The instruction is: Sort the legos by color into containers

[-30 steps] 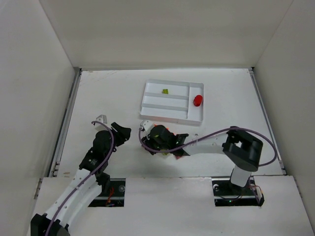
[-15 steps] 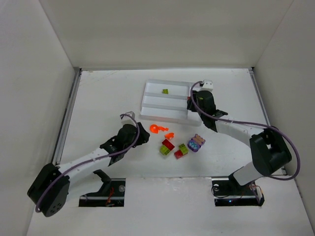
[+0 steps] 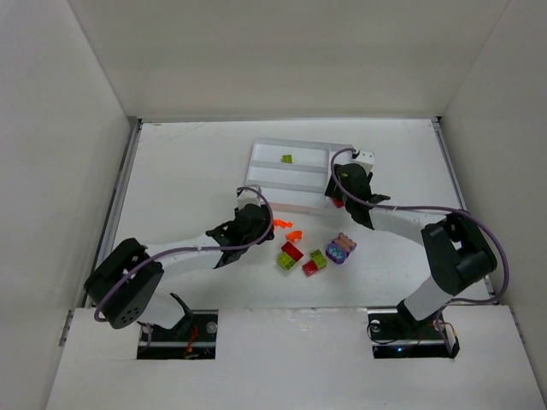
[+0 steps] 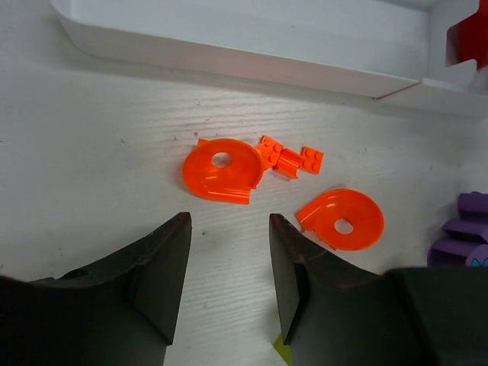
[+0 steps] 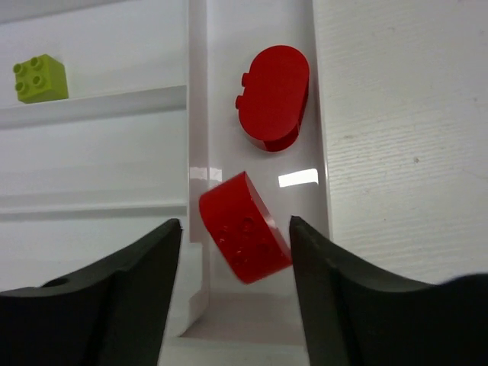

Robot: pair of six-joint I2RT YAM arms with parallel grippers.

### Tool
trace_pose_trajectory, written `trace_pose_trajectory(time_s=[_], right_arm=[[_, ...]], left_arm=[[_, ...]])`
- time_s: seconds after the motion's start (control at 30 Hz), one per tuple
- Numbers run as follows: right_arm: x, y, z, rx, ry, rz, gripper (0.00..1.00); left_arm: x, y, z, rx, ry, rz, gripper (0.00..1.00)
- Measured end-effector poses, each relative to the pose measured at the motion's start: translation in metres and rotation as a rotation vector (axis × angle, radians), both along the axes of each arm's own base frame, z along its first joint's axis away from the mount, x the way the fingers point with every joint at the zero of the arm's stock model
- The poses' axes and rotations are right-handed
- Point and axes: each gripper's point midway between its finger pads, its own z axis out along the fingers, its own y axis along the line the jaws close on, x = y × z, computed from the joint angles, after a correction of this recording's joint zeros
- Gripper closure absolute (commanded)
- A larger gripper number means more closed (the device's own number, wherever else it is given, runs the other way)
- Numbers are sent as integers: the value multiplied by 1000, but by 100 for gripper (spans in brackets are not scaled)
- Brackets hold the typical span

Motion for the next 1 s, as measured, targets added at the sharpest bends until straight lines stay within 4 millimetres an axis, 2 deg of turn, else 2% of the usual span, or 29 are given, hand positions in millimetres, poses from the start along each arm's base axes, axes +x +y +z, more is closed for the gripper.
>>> trace_pose_trajectory(time_s=[0.13, 0.23, 0.37, 0.47, 0.83, 1.0], right_arm=[[-7, -5, -1, -9, 1, -12, 23], [-17, -4, 10, -1, -27, -3, 23], [-34, 14, 29, 28, -90, 56, 23], [-43, 28, 28, 30, -96, 101, 23], [-53, 38, 25, 34, -100, 141, 24], [-55, 43, 34, 53, -123, 160, 24]], left_arm=[[7, -3, -8, 41, 9, -4, 59], [12, -3, -12, 73, 3, 1, 59], [18, 1, -11, 96, -9, 14, 61], [19, 3, -11, 101, -12, 23, 64], [38, 10, -27, 68, 12, 52, 67], [44, 7, -36, 47, 25, 41, 75]])
